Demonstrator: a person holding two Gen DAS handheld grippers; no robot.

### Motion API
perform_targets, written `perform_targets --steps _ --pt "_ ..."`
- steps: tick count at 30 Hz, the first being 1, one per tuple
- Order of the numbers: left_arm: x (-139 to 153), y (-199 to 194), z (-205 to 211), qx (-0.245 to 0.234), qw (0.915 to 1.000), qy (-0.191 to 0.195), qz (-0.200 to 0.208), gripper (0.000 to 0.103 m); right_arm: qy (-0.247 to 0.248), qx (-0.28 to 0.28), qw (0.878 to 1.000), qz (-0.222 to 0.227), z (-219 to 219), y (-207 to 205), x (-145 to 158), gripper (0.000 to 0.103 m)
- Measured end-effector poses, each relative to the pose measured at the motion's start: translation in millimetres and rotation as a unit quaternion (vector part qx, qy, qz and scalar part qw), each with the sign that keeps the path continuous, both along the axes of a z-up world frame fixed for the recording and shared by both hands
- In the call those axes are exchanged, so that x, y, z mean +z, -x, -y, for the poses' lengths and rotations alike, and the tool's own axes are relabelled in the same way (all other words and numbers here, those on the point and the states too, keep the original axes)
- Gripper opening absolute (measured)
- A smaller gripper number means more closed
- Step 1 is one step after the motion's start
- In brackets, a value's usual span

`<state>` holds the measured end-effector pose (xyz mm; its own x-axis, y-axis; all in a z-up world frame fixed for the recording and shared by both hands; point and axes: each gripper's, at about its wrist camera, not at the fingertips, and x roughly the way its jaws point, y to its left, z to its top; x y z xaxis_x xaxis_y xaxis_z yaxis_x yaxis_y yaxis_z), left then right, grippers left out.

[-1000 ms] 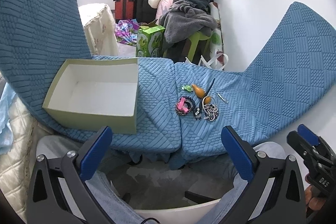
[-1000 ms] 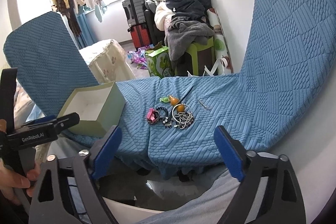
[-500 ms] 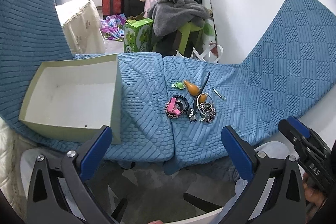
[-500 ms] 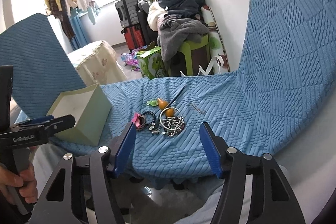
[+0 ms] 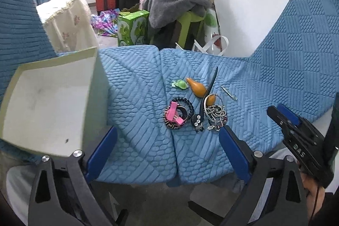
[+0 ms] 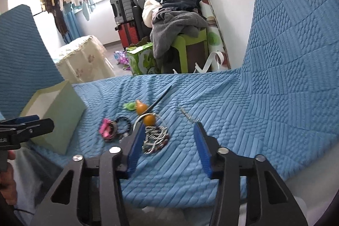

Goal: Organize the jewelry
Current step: 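Grasp the pink hair tie with left tool while right tool grasps silver pin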

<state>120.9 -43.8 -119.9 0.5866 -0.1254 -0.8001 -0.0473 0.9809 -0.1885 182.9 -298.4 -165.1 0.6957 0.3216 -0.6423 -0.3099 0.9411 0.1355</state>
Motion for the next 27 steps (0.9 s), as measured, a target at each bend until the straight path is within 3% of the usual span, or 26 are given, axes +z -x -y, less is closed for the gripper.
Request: perform_targets --steps 4,8,14,18,21,27 --pt "-14.8 -14.5 9.3 -0.020 0.9998 0.003 0.003 0.080 0.000 0.019 1.000 -0.014 -3.3 -20.7 -17.6 0.031" --pt "-30.8 -31.0 14.4 -0.028 0.9996 0.008 -0.004 0.074 0.023 0.036 0.999 -0.019 -10.4 -41.6 -36.1 0.031" --pt "-58.5 -55.9 7.8 -0.018 0.9987 0.022 -0.043 0.059 0.044 0.055 0.996 -0.050 -11.0 -78.0 -68.1 0.028" --pt "-68.6 -62.2 10.9 -0.017 0.9985 0.020 -0.047 0.058 0.029 0.062 0.997 -0.045 -8.7 -86.9 -68.1 0.028" --pt "-76.4 -66.6 13.9 -0.024 0.9981 0.022 -0.053 0.047 0.002 0.070 0.996 -0.056 -5.0 -99.5 -69.6 0.028" --pt "-84.2 -71.8 14.6 -0.030 0.9977 0.013 -0.058 0.035 0.023 0.091 0.993 -0.076 -16.5 -119.8 -80.0 0.027"
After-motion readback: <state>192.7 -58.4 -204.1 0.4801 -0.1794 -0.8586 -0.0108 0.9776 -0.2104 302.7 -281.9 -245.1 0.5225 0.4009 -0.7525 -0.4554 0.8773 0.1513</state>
